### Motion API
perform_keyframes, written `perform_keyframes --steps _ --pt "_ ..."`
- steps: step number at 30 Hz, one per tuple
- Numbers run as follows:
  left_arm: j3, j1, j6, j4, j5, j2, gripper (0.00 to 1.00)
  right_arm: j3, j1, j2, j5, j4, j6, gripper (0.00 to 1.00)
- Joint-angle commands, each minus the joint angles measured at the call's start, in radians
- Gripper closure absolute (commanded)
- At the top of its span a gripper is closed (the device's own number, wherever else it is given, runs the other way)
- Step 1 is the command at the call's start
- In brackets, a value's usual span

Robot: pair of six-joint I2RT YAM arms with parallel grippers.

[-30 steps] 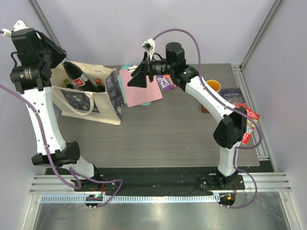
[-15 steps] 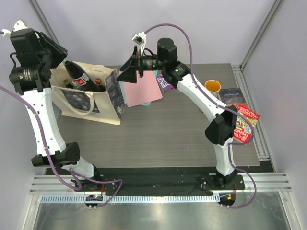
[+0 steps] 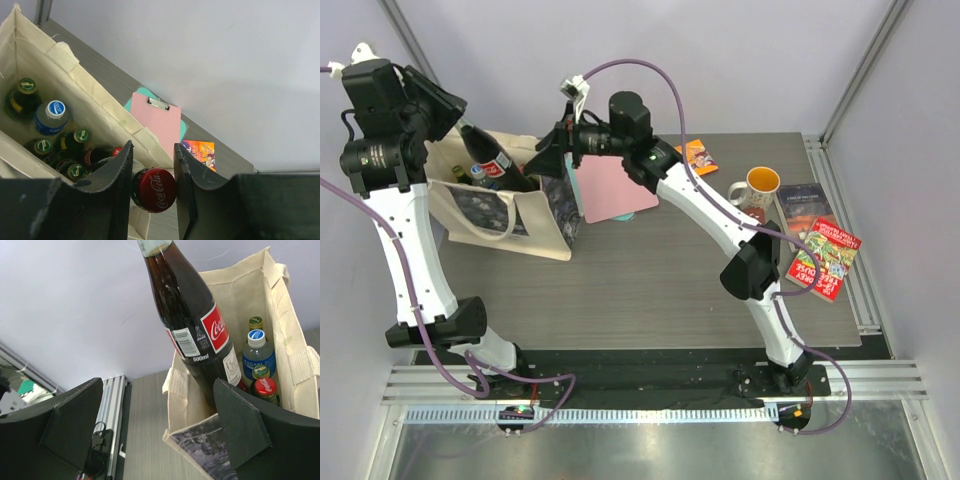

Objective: Take the beverage out of the canvas bag
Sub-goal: Place the drink at the center of the board.

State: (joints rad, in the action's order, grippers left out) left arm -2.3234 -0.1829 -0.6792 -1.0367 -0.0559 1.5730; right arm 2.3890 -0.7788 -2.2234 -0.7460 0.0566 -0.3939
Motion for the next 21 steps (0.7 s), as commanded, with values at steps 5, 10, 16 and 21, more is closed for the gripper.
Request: perform_keyframes --steps 5,10,16,21 --pt "-0.068 0.008 -0.098 0.302 -0.079 -0.087 1.0 0.122 -0.045 -0.03 0.189 -0.021 0.119 0.02" --pt "-0.053 0.013 -0.1 0.305 -0.087 -0.093 1.0 0.142 -0.065 -0.067 0.276 -0.026 0.188 0.02" --pt "-0.01 0.014 -0.094 0.305 -0.09 -0.108 1.0 0.154 -0.109 -0.113 0.336 -0.052 0.24 0.0" --pt "0.019 0.017 -0.094 0.305 -0.101 -0.117 1.0 0.188 -0.146 -0.157 0.415 -0.11 0.273 0.0"
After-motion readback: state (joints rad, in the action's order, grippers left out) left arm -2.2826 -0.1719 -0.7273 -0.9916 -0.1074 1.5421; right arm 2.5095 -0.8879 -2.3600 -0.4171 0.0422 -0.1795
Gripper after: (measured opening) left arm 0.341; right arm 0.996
